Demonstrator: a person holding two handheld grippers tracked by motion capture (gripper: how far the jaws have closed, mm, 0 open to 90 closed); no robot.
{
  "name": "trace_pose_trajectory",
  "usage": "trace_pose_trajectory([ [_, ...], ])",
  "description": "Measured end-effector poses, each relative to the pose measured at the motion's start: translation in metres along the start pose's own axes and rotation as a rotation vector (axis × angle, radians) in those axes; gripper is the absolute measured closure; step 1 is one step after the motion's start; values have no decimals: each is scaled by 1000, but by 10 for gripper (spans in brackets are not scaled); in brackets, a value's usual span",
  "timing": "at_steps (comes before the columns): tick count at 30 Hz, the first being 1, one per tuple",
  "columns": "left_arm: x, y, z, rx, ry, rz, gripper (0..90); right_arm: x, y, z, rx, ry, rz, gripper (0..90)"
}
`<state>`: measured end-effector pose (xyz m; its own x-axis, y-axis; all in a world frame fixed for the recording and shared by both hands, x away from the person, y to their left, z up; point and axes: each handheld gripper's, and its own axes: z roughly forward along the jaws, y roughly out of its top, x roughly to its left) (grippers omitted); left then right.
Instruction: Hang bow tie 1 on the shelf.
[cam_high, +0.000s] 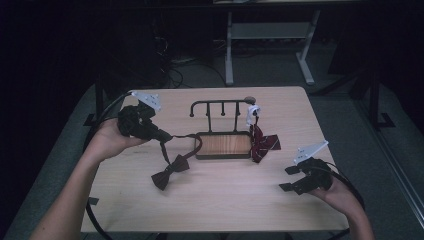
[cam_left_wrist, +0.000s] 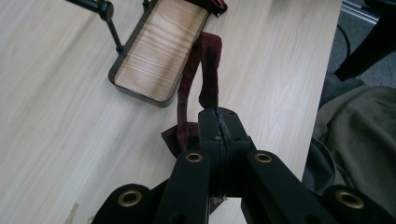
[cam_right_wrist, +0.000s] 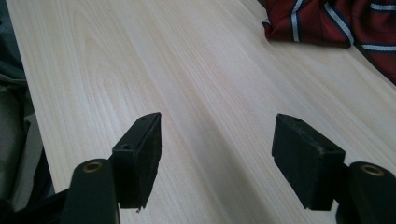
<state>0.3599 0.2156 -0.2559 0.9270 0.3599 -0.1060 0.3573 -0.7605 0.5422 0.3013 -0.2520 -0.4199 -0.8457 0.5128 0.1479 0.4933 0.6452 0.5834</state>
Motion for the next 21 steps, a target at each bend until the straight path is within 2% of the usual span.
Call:
trace_pose_trajectory([
  [3,1,3,0,7,4,7,895,-1,-1,0,-1,1,7,327],
  [7,5,6,1,9,2,-6,895,0,-1,2,1,5,3,328],
  [12,10,10,1,13,9,-4,895,-1,-1,1,-2,7,0,328],
  [21,21,25,1,29,12,1,895,-3,-2,-1,-11,4,4,328],
])
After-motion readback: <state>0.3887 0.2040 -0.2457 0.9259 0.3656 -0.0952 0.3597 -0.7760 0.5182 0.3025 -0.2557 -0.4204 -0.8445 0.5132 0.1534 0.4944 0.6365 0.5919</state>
